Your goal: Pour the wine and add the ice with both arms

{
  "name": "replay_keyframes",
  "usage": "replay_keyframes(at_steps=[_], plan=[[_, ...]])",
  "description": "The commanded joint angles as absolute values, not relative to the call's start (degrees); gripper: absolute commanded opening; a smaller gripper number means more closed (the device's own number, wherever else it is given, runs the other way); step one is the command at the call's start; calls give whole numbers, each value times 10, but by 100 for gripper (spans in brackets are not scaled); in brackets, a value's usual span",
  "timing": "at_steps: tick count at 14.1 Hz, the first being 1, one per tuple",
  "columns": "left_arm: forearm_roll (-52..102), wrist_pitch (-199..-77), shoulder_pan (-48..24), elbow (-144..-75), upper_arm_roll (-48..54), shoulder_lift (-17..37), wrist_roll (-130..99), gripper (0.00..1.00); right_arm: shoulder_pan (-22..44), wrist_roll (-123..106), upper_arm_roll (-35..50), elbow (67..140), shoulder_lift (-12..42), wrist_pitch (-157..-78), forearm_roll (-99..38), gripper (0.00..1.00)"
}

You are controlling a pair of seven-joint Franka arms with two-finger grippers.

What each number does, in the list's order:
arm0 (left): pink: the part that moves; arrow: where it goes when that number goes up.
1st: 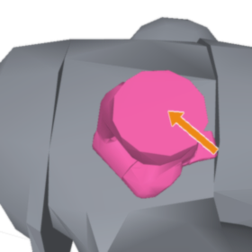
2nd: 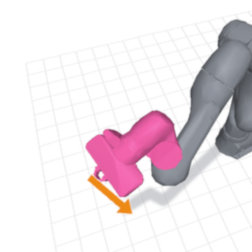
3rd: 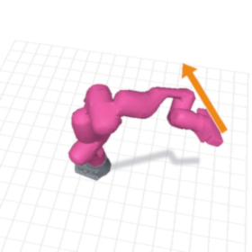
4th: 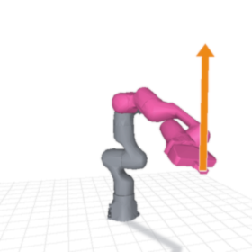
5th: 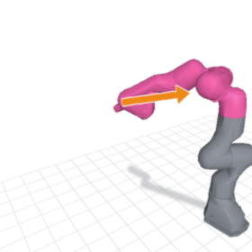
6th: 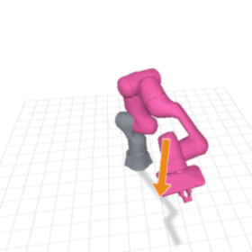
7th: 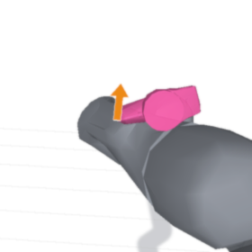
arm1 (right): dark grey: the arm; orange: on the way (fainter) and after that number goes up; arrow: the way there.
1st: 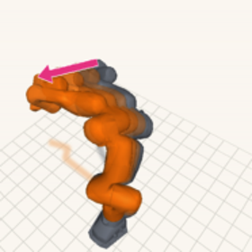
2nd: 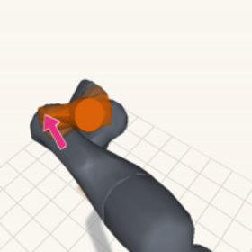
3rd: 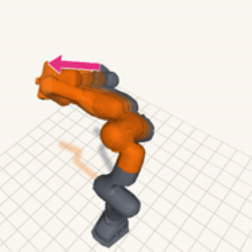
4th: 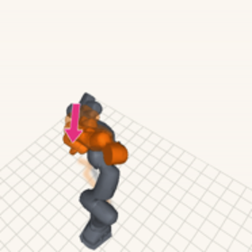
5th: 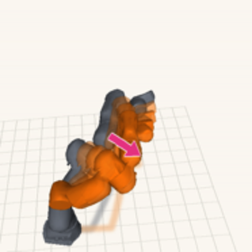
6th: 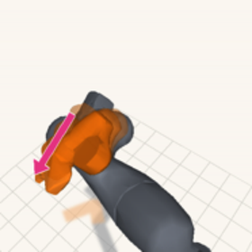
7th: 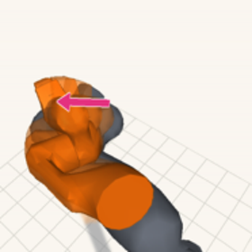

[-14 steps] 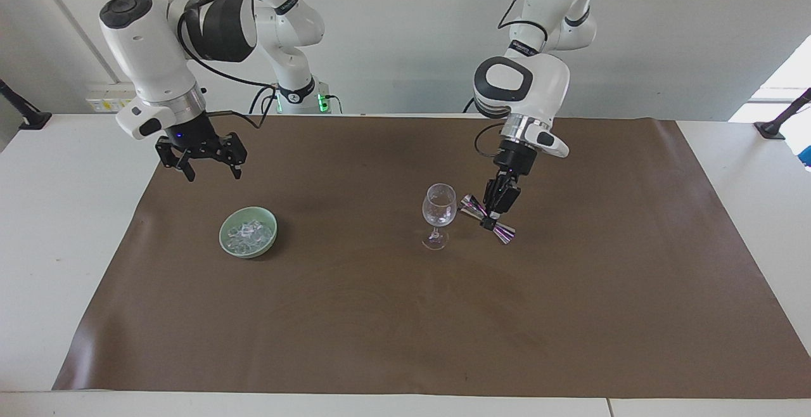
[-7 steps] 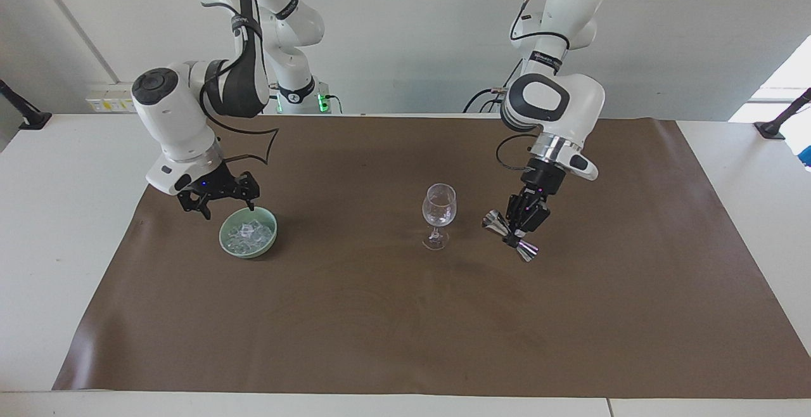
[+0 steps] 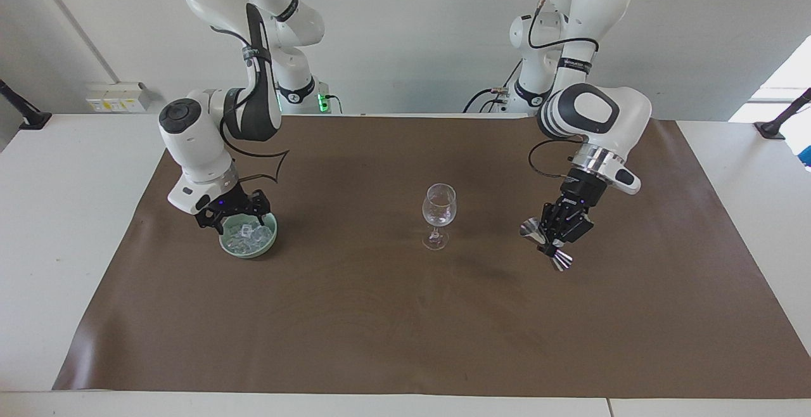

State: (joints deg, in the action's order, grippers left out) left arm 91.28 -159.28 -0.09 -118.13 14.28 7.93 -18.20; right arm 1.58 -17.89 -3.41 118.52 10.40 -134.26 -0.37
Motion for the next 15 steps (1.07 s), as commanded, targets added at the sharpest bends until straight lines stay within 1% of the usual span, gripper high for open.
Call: replay_keyframes(at_steps=[1, 3, 4, 6, 8, 10, 11, 13, 15], plan=[[918, -1547, 0, -1219, 115, 41, -187, 0, 17, -189, -33, 1211, 98, -1368, 14, 100], [915, -1507, 0, -1233, 87, 29, -204, 0, 17, -190, -34, 1214, 98, -1368, 30, 96], [913, -1482, 0, -1237, 68, 23, -214, 0, 17, -190, -33, 1220, 96, -1368, 30, 92], [886, -1434, 1, -1249, 38, 11, -246, 0, 16, -190, -34, 1229, 93, -1368, 30, 79], [781, -1357, 2, -1244, 2, 8, -321, 0, 16, -190, -34, 1230, 92, -1366, 30, 64], [672, -1269, 2, -1210, -45, 12, -380, 0, 16, -190, -34, 1230, 92, -1366, 30, 63], [659, -1241, 2, -1203, -59, 13, -389, 0, 16, -189, -34, 1230, 92, -1366, 30, 60], [644, -1199, 2, -1202, -80, 11, -392, 0, 16, -187, -34, 1229, 93, -1365, 30, 60], [608, -1149, 2, -1188, -104, 11, -419, 0, 16, -184, -34, 1224, 94, -1365, 30, 60]])
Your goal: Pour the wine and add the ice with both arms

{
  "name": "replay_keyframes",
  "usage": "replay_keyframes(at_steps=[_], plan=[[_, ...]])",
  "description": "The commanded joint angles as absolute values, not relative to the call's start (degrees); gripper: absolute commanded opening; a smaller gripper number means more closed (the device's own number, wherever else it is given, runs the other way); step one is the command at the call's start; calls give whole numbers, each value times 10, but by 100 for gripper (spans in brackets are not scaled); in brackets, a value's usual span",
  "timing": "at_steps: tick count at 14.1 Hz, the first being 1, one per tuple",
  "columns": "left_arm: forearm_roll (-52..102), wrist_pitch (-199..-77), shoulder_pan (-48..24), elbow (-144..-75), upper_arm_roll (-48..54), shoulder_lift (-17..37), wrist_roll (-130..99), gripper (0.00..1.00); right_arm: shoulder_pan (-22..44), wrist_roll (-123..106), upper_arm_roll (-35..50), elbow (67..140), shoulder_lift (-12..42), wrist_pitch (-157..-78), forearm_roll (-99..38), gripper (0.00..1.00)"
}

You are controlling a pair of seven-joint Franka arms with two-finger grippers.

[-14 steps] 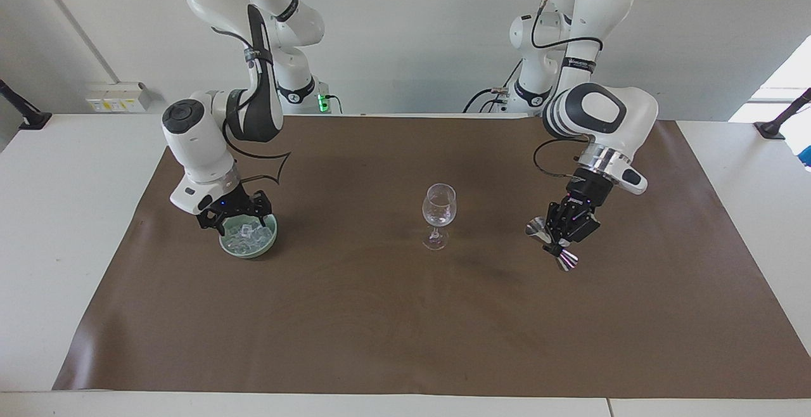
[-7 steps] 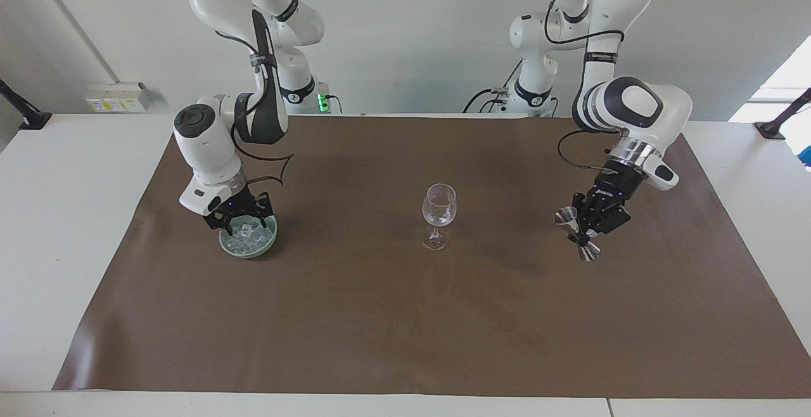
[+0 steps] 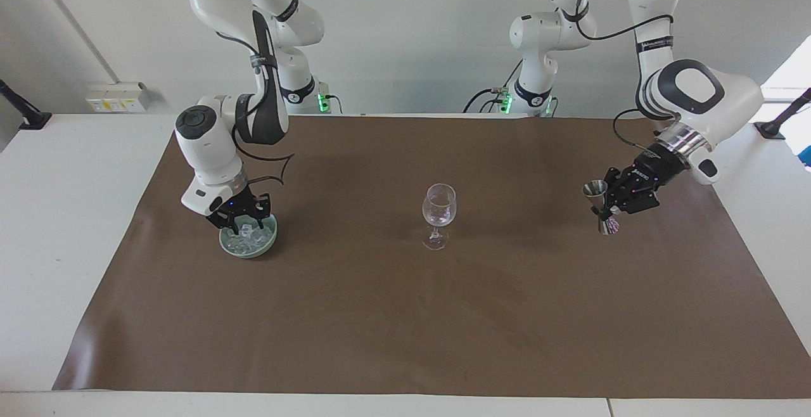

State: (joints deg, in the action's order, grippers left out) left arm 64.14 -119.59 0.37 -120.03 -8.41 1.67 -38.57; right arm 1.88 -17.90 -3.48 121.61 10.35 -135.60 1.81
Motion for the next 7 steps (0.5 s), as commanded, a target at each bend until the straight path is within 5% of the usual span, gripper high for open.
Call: replay_keyframes(at_steps=[1, 7], plan=[[596, -1117, 2, -1176, -111, 13, -429, 0, 16, -184, -35, 1223, 95, -1365, 30, 60], [596, -1004, 4, -1168, -159, 22, -454, 0, 14, -180, -35, 1223, 95, -1366, 30, 53]])
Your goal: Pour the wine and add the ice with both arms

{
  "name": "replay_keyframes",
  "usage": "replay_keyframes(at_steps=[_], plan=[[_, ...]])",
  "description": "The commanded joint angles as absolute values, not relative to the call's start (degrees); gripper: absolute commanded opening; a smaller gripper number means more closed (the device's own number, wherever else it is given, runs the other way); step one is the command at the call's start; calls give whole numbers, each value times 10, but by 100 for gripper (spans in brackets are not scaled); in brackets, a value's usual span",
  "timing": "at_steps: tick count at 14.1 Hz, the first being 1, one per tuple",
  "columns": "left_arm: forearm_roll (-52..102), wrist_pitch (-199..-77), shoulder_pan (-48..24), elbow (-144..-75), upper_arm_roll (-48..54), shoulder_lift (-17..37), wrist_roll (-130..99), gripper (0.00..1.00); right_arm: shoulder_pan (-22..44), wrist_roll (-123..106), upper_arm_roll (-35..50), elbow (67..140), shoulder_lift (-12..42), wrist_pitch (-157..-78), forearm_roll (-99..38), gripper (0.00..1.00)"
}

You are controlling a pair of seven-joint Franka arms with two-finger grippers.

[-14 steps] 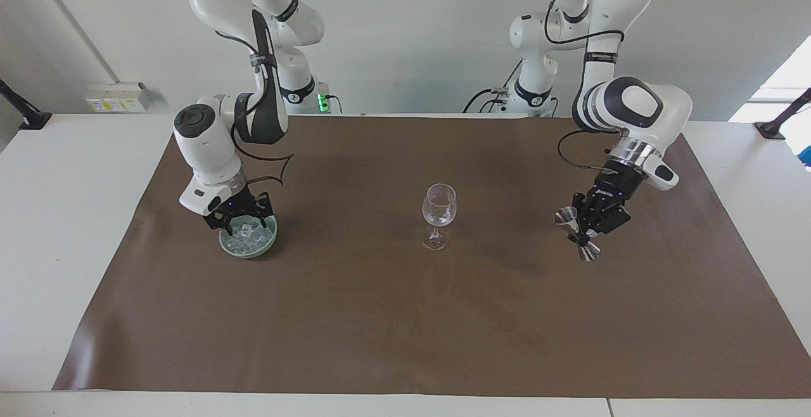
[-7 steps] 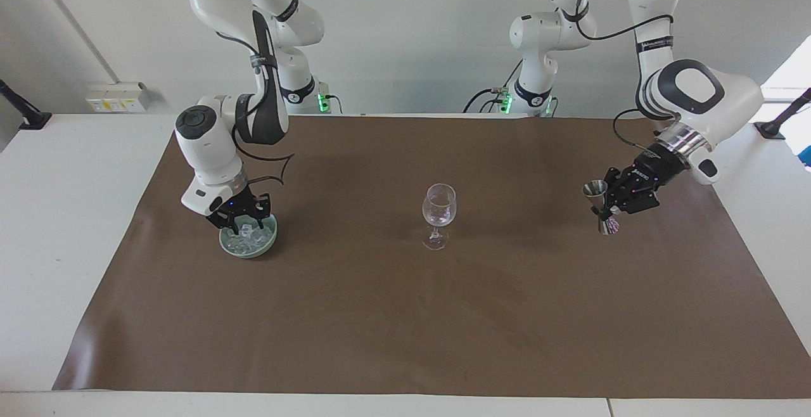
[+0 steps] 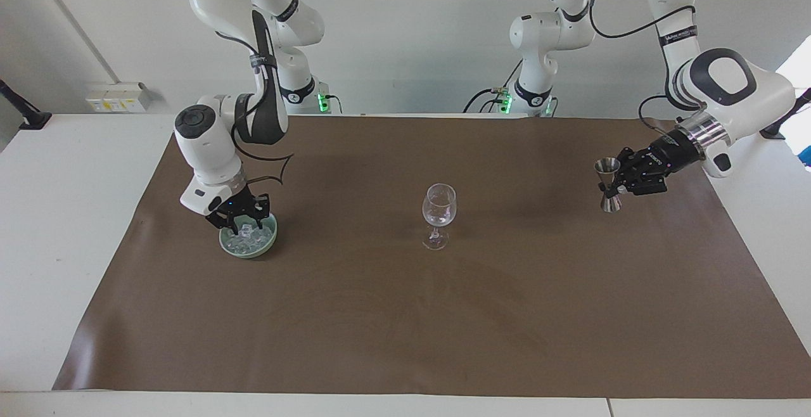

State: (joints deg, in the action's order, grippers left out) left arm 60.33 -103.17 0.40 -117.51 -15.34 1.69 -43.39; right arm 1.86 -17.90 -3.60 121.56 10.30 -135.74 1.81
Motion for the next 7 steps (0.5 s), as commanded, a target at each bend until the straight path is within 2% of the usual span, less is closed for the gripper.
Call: replay_keyframes(at_steps=[1, 7], plan=[[598, -995, 4, -1167, -165, 31, -460, 0, 14, -180, -35, 1223, 95, -1366, 30, 52], [646, -887, 16, -1093, -226, 144, -483, 0, 14, -178, -35, 1217, 96, -1366, 30, 37]])
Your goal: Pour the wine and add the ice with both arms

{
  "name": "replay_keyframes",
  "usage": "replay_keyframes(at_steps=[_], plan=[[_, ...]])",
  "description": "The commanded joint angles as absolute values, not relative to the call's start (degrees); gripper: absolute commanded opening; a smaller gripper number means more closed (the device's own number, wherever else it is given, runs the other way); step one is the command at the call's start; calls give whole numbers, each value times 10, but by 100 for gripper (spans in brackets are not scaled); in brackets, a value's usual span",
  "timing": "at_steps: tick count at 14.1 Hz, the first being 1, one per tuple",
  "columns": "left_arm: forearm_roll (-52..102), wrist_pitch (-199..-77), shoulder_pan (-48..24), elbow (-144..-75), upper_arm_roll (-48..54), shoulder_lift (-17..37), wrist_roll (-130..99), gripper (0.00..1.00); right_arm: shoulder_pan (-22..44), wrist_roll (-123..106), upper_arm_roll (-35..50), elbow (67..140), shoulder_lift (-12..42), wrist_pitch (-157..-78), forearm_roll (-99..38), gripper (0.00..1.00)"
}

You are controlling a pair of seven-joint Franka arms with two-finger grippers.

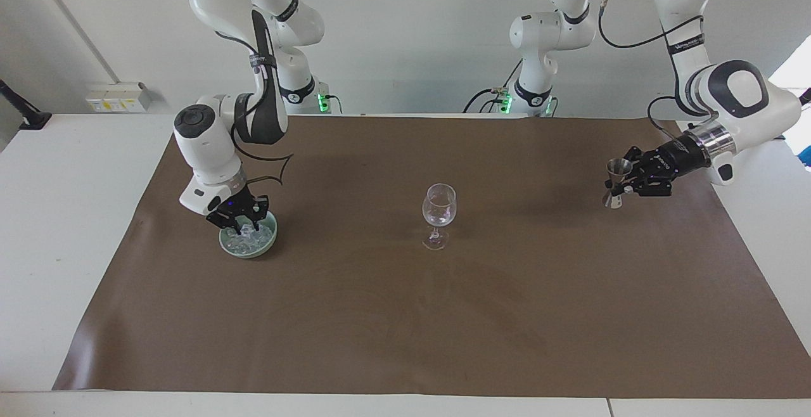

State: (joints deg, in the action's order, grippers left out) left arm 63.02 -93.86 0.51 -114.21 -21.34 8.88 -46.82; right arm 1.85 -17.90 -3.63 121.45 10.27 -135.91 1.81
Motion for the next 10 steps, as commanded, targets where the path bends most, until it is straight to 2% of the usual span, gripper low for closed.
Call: replay_keyframes(at_steps=[1, 7, 10], plan=[[657, -875, 22, -1084, -228, 164, -483, 0, 14, -178, -35, 1216, 97, -1366, 30, 36], [714, -844, 63, -1085, -231, 216, -479, 0, 14, -178, -36, 1213, 97, -1362, 30, 24], [729, -834, 78, -1088, -231, 226, -465, 0, 14, -178, -36, 1209, 93, -1355, 30, 3]])
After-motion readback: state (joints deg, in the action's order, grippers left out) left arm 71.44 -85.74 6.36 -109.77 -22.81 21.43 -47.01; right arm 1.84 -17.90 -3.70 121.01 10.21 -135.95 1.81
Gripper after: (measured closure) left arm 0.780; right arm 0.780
